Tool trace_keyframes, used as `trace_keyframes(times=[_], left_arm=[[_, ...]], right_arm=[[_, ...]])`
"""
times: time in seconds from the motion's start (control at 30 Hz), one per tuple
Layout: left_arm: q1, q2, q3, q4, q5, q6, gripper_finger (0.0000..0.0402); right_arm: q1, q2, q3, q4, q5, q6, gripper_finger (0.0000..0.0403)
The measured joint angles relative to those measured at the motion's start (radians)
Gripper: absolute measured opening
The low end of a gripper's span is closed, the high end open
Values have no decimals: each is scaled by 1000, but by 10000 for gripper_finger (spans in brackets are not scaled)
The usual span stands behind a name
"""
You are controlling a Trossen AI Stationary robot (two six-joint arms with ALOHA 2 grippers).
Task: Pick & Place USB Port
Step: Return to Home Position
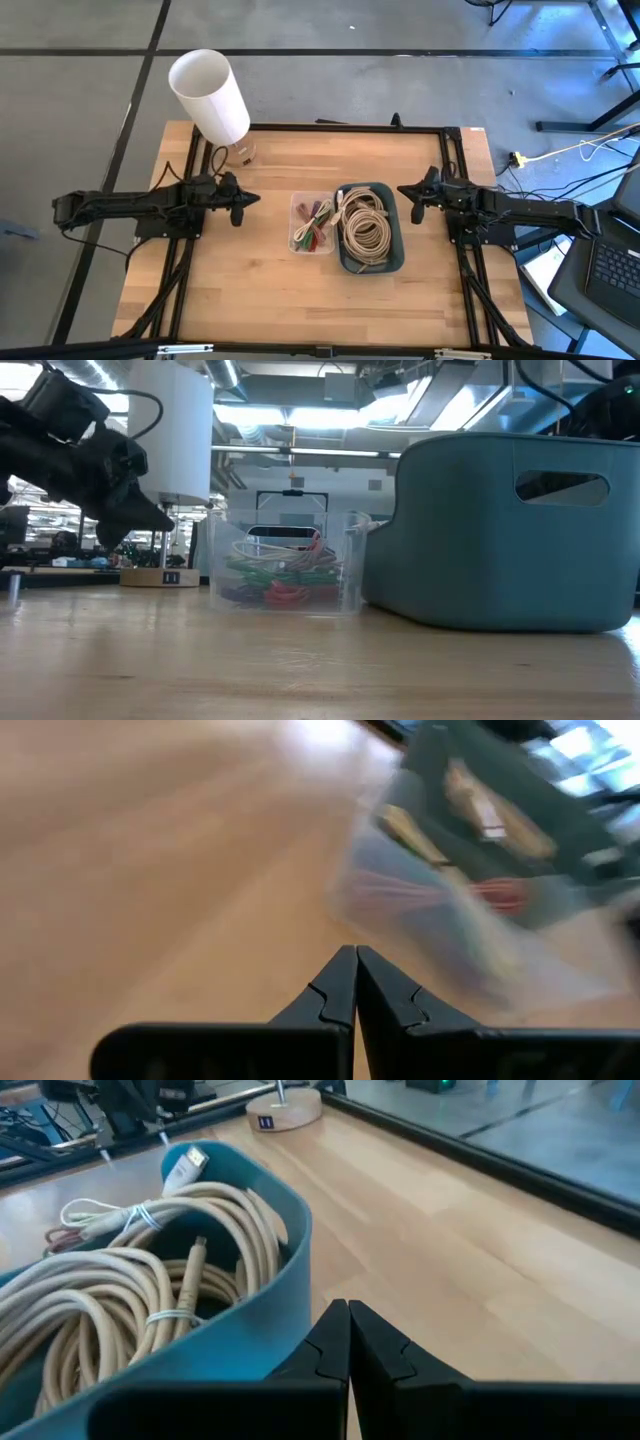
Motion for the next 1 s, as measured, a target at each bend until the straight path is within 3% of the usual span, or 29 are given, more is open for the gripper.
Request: trace_keyframes(times=[0.1, 0.2, 0.63, 1.0], left_arm=[[-1, 0, 0, 18, 91, -146, 2], [-1, 0, 0, 20, 99, -210, 2], [-1, -28, 0, 12, 77, -217, 5], [-1, -284, 0, 9, 66, -217, 7]], right_arm=[[0, 14, 0, 0, 0, -37, 5], [0, 13, 0, 4, 0, -60, 20], [0, 1, 0, 3, 0, -57, 45], [42, -256, 1, 4, 0, -57, 46]])
